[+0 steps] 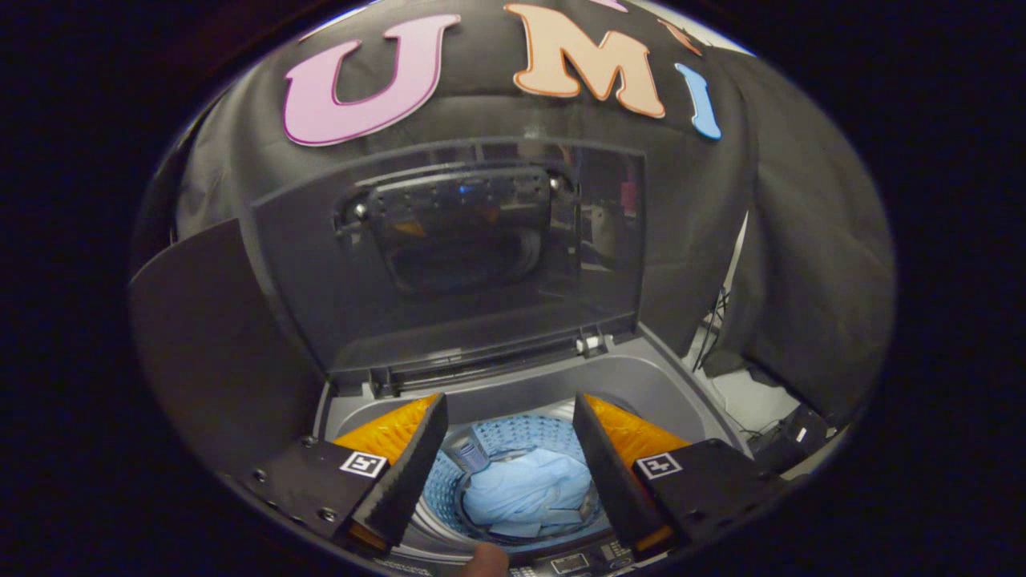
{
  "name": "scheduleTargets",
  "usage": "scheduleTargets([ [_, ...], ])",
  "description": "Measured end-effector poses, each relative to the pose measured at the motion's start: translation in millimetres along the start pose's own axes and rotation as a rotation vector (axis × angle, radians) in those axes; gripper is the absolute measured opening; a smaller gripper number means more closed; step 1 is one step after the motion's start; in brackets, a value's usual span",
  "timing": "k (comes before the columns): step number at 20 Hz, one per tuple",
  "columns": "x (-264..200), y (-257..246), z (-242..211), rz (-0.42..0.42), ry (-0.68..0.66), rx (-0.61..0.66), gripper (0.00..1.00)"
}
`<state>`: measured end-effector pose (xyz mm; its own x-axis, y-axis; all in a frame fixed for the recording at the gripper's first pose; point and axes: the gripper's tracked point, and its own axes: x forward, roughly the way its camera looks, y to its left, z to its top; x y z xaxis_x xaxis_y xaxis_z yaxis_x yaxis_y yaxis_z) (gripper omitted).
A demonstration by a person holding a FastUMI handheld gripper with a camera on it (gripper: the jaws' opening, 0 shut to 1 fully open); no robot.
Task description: Put the clothes into the washing machine and then close the washing machine lid.
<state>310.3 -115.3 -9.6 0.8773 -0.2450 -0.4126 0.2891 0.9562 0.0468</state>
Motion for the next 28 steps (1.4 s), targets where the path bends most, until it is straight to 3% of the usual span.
scheduleTargets([
  [8,-71.9,13.4,106.8,-0.004,-0.239,-0.074,0.97],
  [15,-118.9,46.0,217.9,0.055,-0.530,-0.093,0.97],
  [18,-107.3,58.2,259.4,0.066,-0.604,-0.112,0.98],
  [20,-85.1,55.8,281.7,0.025,-0.652,-0.135,0.98],
  [22,-52.3,56.7,278.8,0.009,-0.618,-0.186,0.98],
  [23,-38.5,60.9,275.7,0.020,-0.602,-0.214,0.98],
  [25,-19.6,85.9,272.8,0.139,-0.604,-0.235,0.98],
  [28,17.9,92.5,255.1,0.170,-0.558,-0.222,0.98],
])
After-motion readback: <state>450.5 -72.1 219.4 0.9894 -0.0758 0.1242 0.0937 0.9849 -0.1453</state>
